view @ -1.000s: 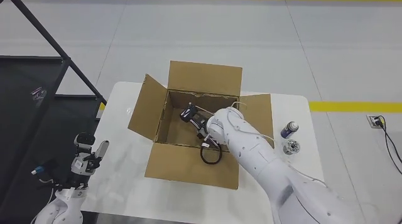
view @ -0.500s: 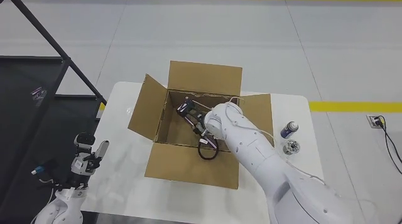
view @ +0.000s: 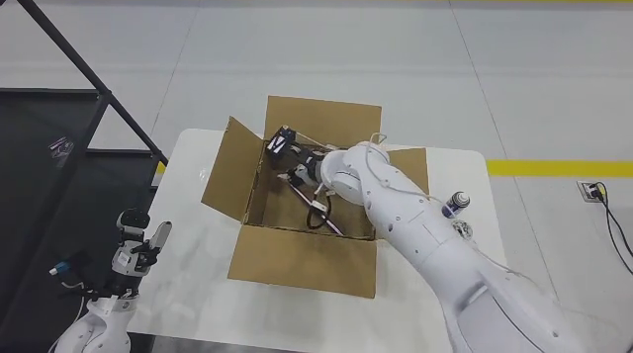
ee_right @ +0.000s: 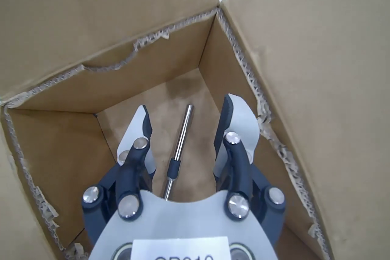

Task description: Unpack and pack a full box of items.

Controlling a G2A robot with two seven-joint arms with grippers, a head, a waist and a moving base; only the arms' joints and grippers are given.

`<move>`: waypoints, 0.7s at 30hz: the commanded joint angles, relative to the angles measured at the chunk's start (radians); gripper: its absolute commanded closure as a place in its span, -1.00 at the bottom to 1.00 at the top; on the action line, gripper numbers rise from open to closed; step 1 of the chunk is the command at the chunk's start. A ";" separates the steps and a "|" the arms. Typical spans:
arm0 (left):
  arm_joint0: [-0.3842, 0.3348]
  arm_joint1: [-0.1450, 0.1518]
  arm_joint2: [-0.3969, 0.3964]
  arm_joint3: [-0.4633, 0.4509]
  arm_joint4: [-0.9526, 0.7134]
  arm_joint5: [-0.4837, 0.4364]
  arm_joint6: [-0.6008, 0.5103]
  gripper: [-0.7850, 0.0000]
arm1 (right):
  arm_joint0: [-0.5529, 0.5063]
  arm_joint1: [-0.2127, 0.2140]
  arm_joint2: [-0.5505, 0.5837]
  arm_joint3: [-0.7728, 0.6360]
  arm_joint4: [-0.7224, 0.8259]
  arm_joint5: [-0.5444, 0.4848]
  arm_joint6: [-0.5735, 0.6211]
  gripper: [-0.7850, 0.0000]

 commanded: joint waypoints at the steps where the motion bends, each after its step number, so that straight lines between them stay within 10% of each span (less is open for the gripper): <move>1: 0.000 0.000 0.000 0.000 0.000 0.000 0.000 -1.00 | -0.063 0.056 0.061 -0.178 -0.042 0.024 0.027 -0.41; 10: 0.000 0.000 0.000 0.000 0.000 0.000 0.000 -1.00 | -0.662 0.269 0.501 -1.258 -0.309 0.076 0.416 -0.91; 21: 0.000 0.000 0.000 0.000 0.000 0.000 0.000 -1.00 | -1.052 0.318 0.893 -1.561 -0.510 0.289 0.560 -1.00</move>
